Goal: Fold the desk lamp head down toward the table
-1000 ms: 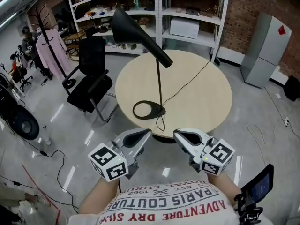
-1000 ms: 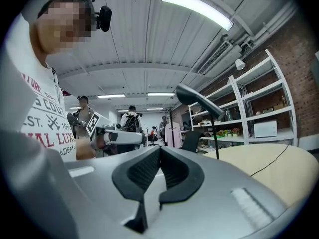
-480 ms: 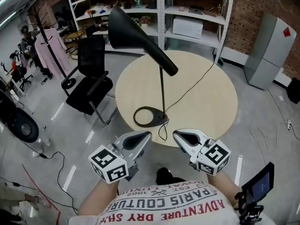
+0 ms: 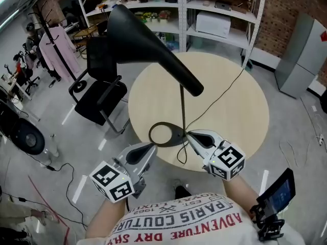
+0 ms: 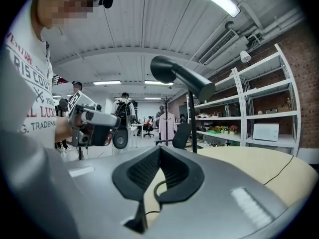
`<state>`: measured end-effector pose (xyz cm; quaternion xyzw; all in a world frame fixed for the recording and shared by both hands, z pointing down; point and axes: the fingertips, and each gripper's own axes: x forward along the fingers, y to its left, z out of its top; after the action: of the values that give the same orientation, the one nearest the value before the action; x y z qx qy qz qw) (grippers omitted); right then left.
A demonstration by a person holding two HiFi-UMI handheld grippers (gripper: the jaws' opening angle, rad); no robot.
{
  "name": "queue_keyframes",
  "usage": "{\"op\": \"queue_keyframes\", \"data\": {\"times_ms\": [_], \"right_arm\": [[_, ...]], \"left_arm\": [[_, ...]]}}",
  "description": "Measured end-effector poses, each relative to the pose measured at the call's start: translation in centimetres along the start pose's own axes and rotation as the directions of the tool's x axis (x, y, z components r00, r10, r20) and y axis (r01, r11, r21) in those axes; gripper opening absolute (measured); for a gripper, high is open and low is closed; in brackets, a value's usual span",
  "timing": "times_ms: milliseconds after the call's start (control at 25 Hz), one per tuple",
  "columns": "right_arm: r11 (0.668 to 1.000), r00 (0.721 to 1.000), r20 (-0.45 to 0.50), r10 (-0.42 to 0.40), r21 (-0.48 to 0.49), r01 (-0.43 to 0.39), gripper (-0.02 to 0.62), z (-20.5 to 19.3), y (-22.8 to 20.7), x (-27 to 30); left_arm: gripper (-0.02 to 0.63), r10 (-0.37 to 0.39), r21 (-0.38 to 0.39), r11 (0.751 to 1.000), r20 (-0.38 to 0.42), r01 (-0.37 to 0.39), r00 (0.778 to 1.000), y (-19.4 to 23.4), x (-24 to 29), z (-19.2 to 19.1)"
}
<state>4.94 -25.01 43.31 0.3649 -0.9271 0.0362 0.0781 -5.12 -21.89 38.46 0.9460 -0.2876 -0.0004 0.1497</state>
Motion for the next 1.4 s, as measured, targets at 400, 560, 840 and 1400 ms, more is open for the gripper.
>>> {"op": "queue_keyframes", "data": {"times_ms": [400,560,840,1400], "right_arm": [[0.998,0.999,-0.008,-0.038,-0.055,0.037,0.103,1.4,-5.0,4.6],[0.994,0.997,-0.018,-0.077,-0.078,0.075,0.146,1.5,-6.3,6.0],[0.993,0.995,-0.024,-0.096,-0.069,0.094,0.087,1.3,-6.8,7.5],[0.996,0.996,-0.007,-0.087,-0.033,0.086,0.044,1.1,-7.6,7.2]], "left_arm": [[0.002,0.029,0.02,0.999,0.019,-0.03,0.999,2.0,0.3,1.5],[0.002,0.052,0.013,0.999,0.043,-0.052,0.998,2.9,0.1,2.5],[0.003,0.07,0.005,0.997,0.061,-0.071,0.996,4.3,-0.1,4.2],[0.121,0.003,0.088,0.996,0.074,-0.009,0.997,4.7,0.6,8.1]]}}
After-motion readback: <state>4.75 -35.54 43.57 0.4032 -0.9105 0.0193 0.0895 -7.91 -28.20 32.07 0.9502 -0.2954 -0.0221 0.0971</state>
